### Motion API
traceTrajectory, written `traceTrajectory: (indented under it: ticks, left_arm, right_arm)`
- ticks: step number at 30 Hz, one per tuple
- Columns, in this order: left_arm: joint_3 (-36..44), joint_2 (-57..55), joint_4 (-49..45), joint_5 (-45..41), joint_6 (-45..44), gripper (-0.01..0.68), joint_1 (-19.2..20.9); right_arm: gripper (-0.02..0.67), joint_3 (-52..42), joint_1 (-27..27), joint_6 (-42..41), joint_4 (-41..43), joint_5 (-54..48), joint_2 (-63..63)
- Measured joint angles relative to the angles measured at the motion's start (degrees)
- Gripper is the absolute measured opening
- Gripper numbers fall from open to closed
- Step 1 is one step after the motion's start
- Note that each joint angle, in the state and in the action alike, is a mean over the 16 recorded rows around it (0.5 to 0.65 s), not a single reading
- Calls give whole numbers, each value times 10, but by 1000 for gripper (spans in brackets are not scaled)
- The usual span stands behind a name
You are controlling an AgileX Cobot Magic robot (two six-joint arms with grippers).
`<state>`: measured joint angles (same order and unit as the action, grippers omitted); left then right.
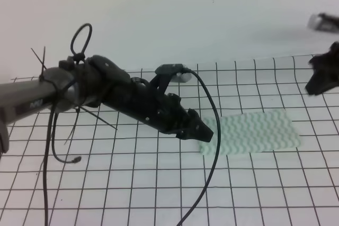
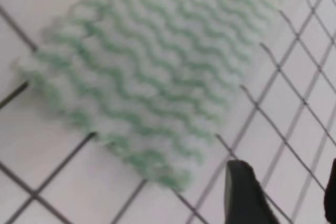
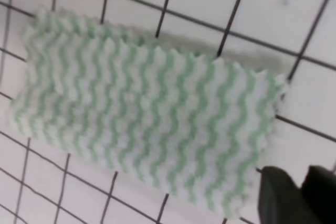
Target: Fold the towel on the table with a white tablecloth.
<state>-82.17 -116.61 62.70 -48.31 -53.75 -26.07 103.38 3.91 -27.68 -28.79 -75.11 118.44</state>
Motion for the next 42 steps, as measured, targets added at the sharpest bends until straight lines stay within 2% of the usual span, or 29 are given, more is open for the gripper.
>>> traceTrajectory:
  ticks: [6, 12, 16, 21, 27, 36, 42]
  left_arm:
    - [-11, 21, -15, -40, 3, 137, 7]
    - [-18, 60, -35, -57, 8, 28, 21]
    - [-18, 91, -50, -50, 18, 1, 31]
    - [-17, 119, -62, -37, 31, 1, 39]
    - [-17, 127, -63, -20, 44, 15, 40]
    - [-17, 110, -50, 1, 45, 139, 39]
    - [-17, 105, -47, 18, 45, 223, 39]
  right_arm:
    - [7, -27, 26, -2, -18, 52, -106]
    - [-2, -115, 39, -11, -26, 175, -245]
    - [-2, -217, 41, -26, -36, 277, -326]
    - [-1, -349, 40, -70, -81, 368, -374]
    - [39, -442, 38, -144, -166, 390, -333]
    - [142, -431, 38, -245, -265, 335, -191]
    - [202, -394, 33, -270, -277, 314, -120]
